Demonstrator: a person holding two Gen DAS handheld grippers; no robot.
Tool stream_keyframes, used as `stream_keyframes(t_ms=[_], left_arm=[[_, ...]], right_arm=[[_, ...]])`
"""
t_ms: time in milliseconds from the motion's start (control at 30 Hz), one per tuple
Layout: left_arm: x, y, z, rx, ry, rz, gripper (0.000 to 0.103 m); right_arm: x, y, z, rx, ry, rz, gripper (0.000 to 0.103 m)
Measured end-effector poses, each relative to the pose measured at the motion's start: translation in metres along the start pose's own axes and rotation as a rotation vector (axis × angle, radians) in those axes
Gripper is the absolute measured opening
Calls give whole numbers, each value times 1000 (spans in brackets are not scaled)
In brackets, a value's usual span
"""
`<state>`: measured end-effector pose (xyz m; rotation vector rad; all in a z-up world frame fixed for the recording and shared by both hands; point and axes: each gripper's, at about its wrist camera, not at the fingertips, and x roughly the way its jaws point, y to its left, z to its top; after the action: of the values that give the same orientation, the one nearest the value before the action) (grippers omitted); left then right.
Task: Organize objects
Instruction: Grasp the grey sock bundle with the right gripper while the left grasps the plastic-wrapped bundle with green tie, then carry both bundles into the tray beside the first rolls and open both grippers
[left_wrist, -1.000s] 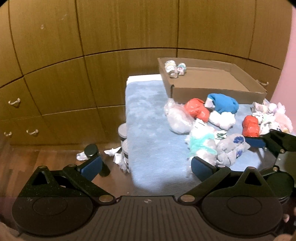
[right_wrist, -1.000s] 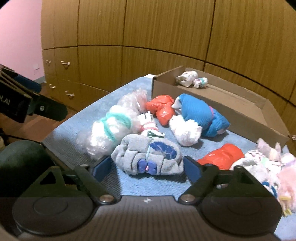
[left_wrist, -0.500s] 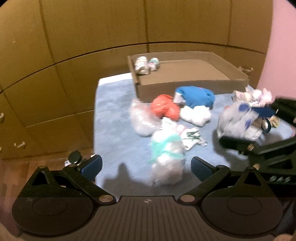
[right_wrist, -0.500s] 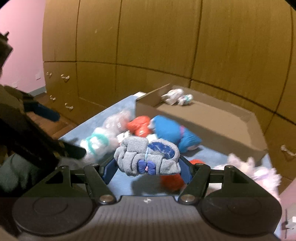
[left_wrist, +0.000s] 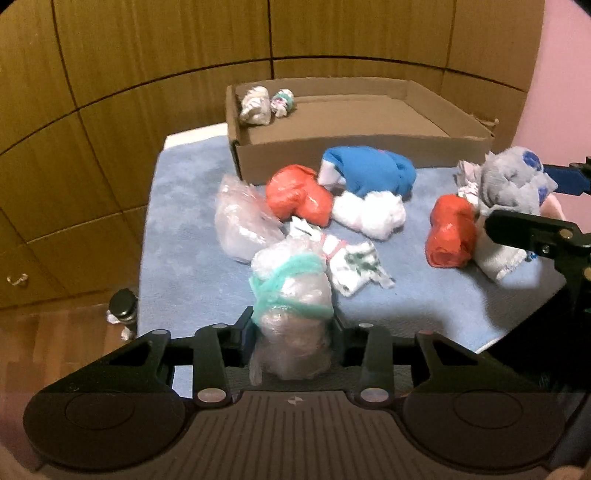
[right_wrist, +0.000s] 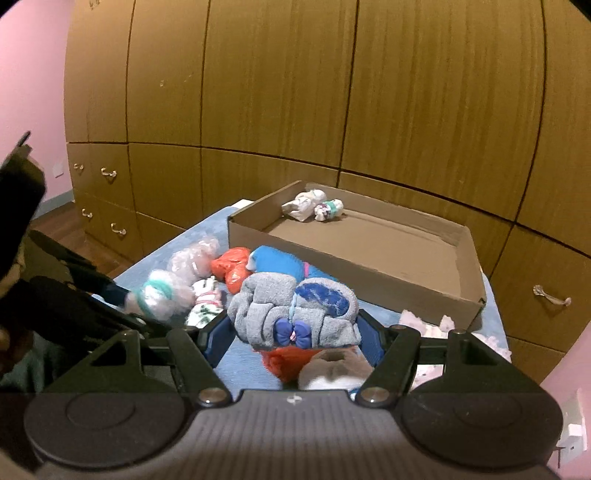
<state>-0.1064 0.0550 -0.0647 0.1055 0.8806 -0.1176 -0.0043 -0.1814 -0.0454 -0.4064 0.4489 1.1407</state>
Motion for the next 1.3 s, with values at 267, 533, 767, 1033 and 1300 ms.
stream_keyframes(t_ms=[267, 533, 767, 1033, 1300], left_arm=[[-21, 14, 11, -4, -6, -2, 47], [-25, 21, 21, -34, 25, 4, 46], [-19, 19, 51, -16, 36, 33, 46], [-15, 10, 96, 38, 18, 33, 46], [2, 0, 150, 69, -14, -7, 46]], right_arm=[[0, -19, 11, 45, 8, -1, 66], [2, -26, 14, 39, 31, -5, 66], [5, -40, 24, 28, 36, -1, 66], [3, -74, 47, 54, 30, -14, 66], [16, -106, 79, 42, 27, -25, 66]])
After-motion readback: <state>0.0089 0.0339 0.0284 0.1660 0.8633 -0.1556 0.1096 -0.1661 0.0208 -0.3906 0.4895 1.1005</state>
